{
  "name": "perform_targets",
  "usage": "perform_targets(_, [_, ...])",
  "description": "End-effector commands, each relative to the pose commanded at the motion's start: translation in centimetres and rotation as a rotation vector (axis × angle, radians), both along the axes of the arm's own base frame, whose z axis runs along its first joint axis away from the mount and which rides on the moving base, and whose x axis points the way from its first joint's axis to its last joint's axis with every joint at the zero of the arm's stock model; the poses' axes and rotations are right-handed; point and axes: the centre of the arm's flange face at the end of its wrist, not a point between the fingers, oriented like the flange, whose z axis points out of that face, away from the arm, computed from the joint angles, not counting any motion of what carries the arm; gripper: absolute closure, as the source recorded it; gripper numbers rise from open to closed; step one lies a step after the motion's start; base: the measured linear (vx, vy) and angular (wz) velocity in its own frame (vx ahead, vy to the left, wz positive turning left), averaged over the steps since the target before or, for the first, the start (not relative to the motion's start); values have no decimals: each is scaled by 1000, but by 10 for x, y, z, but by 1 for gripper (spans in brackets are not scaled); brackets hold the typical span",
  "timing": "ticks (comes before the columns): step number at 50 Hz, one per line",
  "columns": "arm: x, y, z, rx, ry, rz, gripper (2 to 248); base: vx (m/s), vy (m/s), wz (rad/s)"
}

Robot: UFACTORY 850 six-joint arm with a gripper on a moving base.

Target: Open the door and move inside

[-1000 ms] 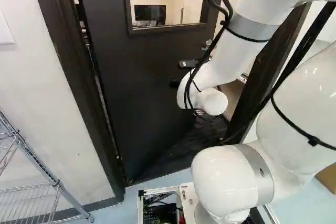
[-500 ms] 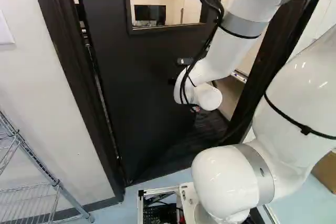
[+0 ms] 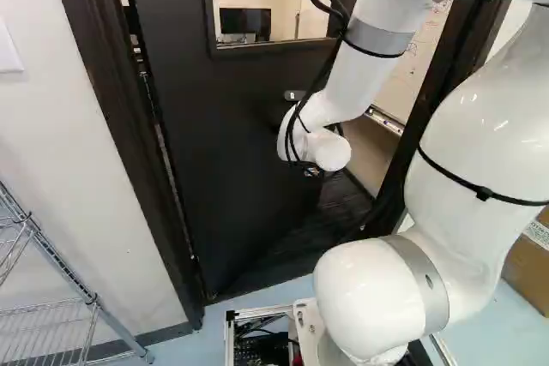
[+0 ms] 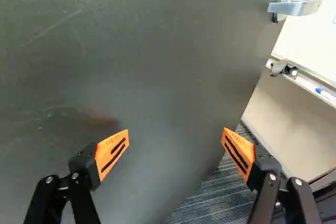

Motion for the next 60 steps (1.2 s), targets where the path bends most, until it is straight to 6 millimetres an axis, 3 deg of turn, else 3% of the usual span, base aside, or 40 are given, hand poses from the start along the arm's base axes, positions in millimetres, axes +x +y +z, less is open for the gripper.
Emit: perform_targets(60, [46, 36, -1, 29, -5, 15, 3, 0, 0, 0])
